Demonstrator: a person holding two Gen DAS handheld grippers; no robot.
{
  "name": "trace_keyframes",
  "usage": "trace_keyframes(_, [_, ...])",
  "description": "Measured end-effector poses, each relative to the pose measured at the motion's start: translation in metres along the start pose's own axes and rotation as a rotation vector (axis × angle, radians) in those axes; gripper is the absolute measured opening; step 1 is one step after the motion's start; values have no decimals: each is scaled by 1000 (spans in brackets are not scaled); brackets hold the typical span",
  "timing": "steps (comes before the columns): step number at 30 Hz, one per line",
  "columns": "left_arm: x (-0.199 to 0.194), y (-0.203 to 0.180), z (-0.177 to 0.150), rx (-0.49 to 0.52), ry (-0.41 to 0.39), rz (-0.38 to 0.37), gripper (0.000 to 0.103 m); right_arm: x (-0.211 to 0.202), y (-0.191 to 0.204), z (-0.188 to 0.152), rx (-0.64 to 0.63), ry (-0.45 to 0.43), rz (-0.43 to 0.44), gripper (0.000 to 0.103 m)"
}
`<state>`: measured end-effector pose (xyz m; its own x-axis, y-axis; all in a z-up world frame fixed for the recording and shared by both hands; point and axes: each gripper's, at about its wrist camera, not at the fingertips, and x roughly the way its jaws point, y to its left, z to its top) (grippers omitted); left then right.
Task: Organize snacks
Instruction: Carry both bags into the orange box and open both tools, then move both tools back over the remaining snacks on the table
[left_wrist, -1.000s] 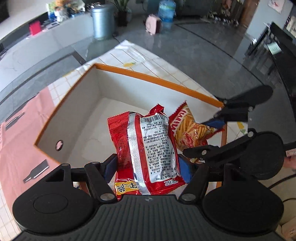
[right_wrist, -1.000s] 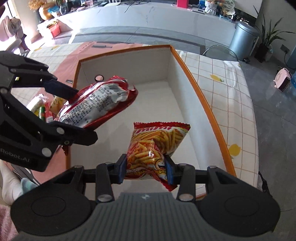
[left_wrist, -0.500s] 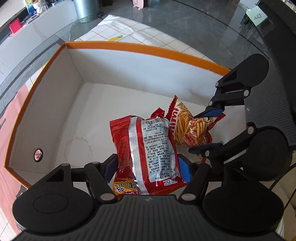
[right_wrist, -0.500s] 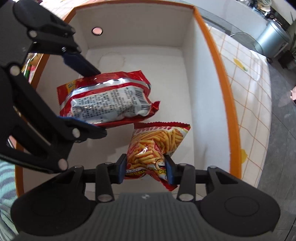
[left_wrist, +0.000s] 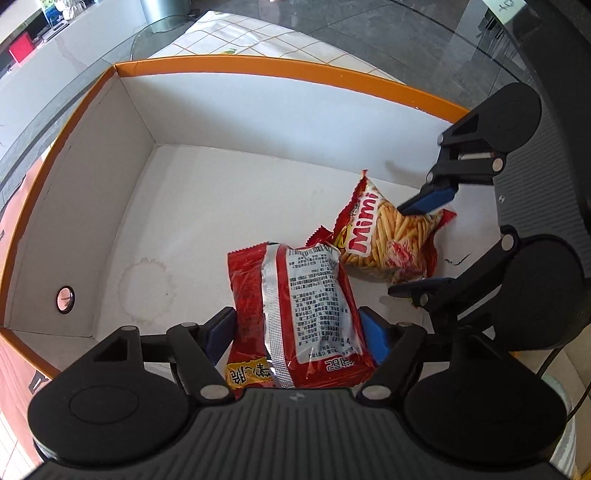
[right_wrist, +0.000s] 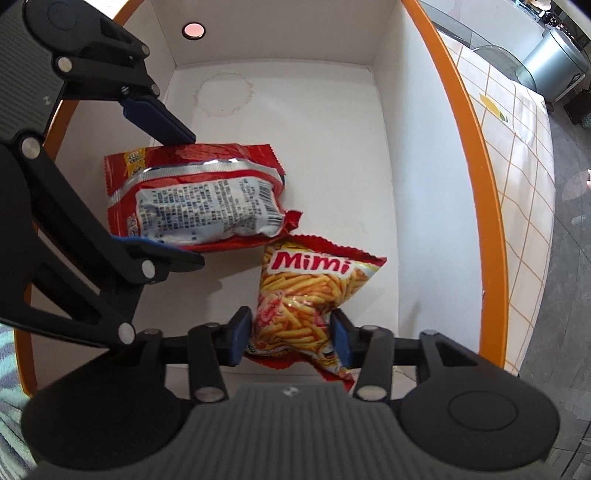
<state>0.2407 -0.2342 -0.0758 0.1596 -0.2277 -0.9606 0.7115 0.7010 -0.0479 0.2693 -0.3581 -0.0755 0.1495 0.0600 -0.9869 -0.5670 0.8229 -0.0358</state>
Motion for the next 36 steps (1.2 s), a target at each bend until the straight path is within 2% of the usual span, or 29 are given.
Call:
trace_keyframes(5, [-16,3,-8,-46,-45,-31,88,-5,-2,-5,16,-22,-32,65])
trace_keyframes(11, [-47,-3,-14,-43,-119,-18,88,-33,7,-11,57,-61,-44,66])
trace_keyframes(13, [-62,-3,-20,-48,-152,-7,88,-39,13,-7,72,-72,-53,69])
trace_keyframes(20, [-110,0,-54,-132,-240,17,88,-75,39,-14,122,-135,-50,70])
trace_keyframes(28, [-152,10,-116,-250,-368,142,88,-114,83,-26,209,-324,-2,70])
trace_keyframes(32, [-161,20,-154,-342,-415,195,88,-121,115,-30,221,-424,12,70])
trace_keyframes(36, [-163,32,-190,-442,-450,229,88,-120,146,-35,261,-524,73,70])
